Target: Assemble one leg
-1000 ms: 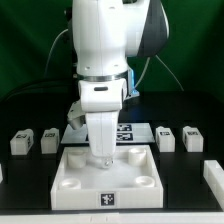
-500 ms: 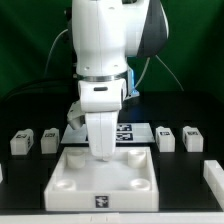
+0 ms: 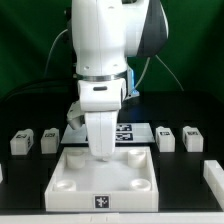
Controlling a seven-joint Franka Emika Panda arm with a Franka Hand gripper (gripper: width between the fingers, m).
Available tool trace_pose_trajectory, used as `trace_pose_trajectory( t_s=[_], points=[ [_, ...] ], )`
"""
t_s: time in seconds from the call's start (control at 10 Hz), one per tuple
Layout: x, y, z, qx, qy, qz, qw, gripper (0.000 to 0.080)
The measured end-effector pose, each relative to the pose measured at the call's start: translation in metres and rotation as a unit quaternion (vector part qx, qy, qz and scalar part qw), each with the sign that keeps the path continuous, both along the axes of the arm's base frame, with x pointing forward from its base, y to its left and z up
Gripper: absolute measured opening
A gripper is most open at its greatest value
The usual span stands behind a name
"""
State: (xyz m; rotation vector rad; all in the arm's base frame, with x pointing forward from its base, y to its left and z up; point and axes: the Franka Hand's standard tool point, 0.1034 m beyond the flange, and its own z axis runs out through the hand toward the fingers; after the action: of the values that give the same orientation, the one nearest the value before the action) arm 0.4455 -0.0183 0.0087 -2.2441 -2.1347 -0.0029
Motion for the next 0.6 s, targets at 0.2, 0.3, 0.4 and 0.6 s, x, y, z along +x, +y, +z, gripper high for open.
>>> trace_pose_trajectory(
  t_s=[0.2,0.3,0.4,0.6],
  points=[
    [0.000,0.000,0.000,0.000,0.000,0.000,1.000,0.0057],
    [0.000,0.000,0.000,0.000,0.000,0.000,1.000,0.0057],
    [0.005,0.005,0.002,0.002,-0.003,0.006,1.000,0.0057],
    [0.025,0.037,0.000,0.017,-0.012,0.029,0.999,0.0057]
  ],
)
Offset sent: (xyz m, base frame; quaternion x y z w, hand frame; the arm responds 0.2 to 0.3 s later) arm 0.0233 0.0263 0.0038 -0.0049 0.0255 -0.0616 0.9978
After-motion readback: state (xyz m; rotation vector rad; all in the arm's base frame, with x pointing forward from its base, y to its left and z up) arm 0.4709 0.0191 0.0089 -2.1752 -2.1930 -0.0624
